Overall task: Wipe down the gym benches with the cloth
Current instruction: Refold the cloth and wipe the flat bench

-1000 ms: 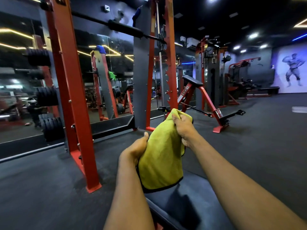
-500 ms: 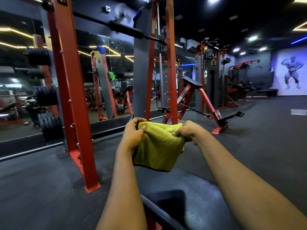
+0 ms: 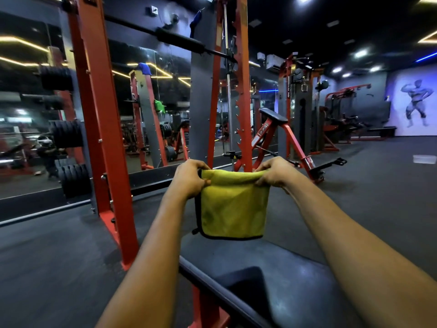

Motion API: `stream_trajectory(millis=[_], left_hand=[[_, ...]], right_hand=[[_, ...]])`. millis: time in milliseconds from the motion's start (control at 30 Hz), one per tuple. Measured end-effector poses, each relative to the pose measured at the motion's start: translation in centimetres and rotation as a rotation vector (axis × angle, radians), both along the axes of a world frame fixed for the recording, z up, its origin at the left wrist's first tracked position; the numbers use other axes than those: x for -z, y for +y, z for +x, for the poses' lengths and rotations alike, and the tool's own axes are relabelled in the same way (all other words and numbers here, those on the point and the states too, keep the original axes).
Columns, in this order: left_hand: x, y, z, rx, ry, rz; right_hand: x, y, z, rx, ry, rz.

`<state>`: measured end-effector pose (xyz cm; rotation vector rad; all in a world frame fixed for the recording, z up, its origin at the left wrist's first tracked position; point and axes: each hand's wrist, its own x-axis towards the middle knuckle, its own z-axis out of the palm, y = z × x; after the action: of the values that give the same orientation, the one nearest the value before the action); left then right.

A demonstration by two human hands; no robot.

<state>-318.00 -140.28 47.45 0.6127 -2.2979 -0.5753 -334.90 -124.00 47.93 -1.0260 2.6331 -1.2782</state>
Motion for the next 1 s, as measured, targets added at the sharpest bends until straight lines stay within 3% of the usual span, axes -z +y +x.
stream_trajectory(millis=[67, 200, 300, 367, 500, 633, 733, 833, 1000], left_hand=[[0.3, 0.7, -0.2, -0.054, 0.025, -0.019], [0.6, 1.2, 1.1, 0.054, -0.025, -0.110], [-0.3, 1.9, 2.7, 0.316, -0.037, 0.108], [-0.4, 2.2, 3.0, 0.391, -0.093, 0.225], [4.0, 2.7, 1.6, 0.363, -0.446, 0.332], [11.6, 2.2, -0.6, 0.283, -0.633, 0.167], [16.1, -0.3, -1.4, 0.105, -0.511, 0.048], [18.8, -2.4, -1.4, -0.089, -0.301, 0.047], [22.7, -4.6, -1.2, -0.340, -0.104, 0.144]], right_hand=[[0.1, 0.6, 0.0, 0.071, 0.004, -0.030], [-0.1, 3.1, 0.6, -0.137, -0.064, -0.146], [-0.6, 5.0, 0.7, -0.210, -0.152, -0.162], [-0.5, 6.0, 0.6, -0.226, -0.185, -0.068], [3.4, 6.7, 0.1, -0.171, -0.245, 0.234], [11.4, 4.8, 1.0, 0.041, 0.184, 0.659], [17.3, 3.8, 4.5, -0.072, 0.162, 0.726], [20.9, 4.2, 7.7, -0.224, 0.181, 0.838], [22.4, 2.6, 6.5, -0.147, 0.248, 0.758]])
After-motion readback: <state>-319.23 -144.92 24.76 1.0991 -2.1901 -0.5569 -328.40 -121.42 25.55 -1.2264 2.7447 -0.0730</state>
